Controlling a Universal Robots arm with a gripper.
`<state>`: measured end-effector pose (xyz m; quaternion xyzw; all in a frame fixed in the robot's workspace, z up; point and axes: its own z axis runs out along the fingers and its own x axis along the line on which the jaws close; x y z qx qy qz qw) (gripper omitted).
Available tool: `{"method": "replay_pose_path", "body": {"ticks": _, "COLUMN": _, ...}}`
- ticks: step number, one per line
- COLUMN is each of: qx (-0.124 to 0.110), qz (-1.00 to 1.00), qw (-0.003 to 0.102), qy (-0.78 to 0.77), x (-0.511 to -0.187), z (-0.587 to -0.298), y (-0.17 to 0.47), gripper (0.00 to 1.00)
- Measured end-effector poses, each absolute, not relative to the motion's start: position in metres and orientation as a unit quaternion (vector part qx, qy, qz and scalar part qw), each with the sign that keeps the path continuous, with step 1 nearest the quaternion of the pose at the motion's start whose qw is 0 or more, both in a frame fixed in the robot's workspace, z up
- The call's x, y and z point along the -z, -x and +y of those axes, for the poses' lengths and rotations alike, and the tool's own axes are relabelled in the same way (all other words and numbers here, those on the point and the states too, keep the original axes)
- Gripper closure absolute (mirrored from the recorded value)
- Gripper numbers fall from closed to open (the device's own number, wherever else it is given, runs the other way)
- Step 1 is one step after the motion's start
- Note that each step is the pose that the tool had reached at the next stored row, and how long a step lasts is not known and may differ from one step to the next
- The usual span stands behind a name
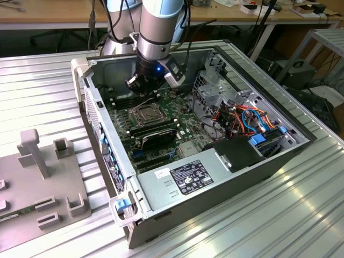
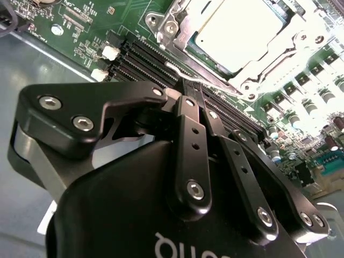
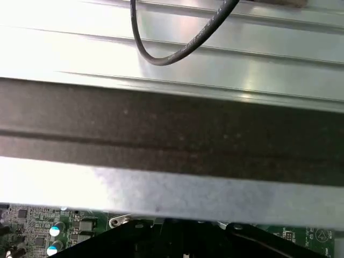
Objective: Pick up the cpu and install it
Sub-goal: 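Install the first cpu locking lever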
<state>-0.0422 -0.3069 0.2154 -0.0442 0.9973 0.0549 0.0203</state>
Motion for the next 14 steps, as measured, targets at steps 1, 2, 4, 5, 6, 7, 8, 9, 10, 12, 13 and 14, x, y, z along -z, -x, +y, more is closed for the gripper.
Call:
{"method": "replay_pose_path", "body": {"ticks": 1, "qx": -0.055, "qz": 0.997, "qw": 0.02, "qy": 0.044, "x": -0.215, "z": -0.307, "y": 0.042, "gripper": 0.89}}
{"method": "replay_pose_path", "body": {"ticks": 2, "qx": -0.055, "qz": 0.997, "qw": 0.02, "qy": 0.044, "x": -0.215, "z": -0.307, "y": 0.042, "gripper": 0.89}}
{"method": "replay_pose_path", "body": {"ticks": 4, "qx": -0.055, "qz": 0.997, "qw": 0.02, "qy": 0.044, "x": -0.216, "z": -0.307, "y": 0.042, "gripper": 0.89}}
{"method": "replay_pose_path", "body": {"ticks": 5, "qx": -0.055, "qz": 0.997, "qw": 0.02, "qy": 0.044, "x": -0.216, "z": -0.305, "y": 0.043, "gripper": 0.89}}
{"method": "replay_pose_path", "body": {"ticks": 6, "qx": -0.055, "qz": 0.997, "qw": 0.021, "qy": 0.044, "x": -0.216, "z": -0.304, "y": 0.043, "gripper": 0.89}}
{"method": "replay_pose_path", "body": {"ticks": 7, "qx": -0.055, "qz": 0.997, "qw": 0.021, "qy": 0.044, "x": -0.216, "z": -0.302, "y": 0.044, "gripper": 0.89}}
{"method": "replay_pose_path", "body": {"ticks": 8, "qx": -0.055, "qz": 0.997, "qw": 0.022, "qy": 0.044, "x": -0.216, "z": -0.3, "y": 0.044, "gripper": 0.89}}
{"method": "replay_pose_path", "body": {"ticks": 9, "qx": -0.055, "qz": 0.997, "qw": 0.022, "qy": 0.044, "x": -0.216, "z": -0.299, "y": 0.045, "gripper": 0.89}}
{"method": "replay_pose_path", "body": {"ticks": 10, "qx": -0.055, "qz": 0.997, "qw": 0.023, "qy": 0.044, "x": -0.216, "z": -0.297, "y": 0.045, "gripper": 0.89}}
{"method": "replay_pose_path", "body": {"ticks": 12, "qx": -0.055, "qz": 0.997, "qw": 0.025, "qy": 0.044, "x": -0.216, "z": -0.295, "y": 0.048, "gripper": 0.89}}
{"method": "replay_pose_path", "body": {"ticks": 13, "qx": -0.055, "qz": 0.997, "qw": 0.026, "qy": 0.044, "x": -0.216, "z": -0.295, "y": 0.049, "gripper": 0.89}}
{"method": "replay_pose_path", "body": {"ticks": 14, "qx": -0.055, "qz": 0.997, "qw": 0.027, "qy": 0.045, "x": -0.216, "z": -0.294, "y": 0.05, "gripper": 0.89}}
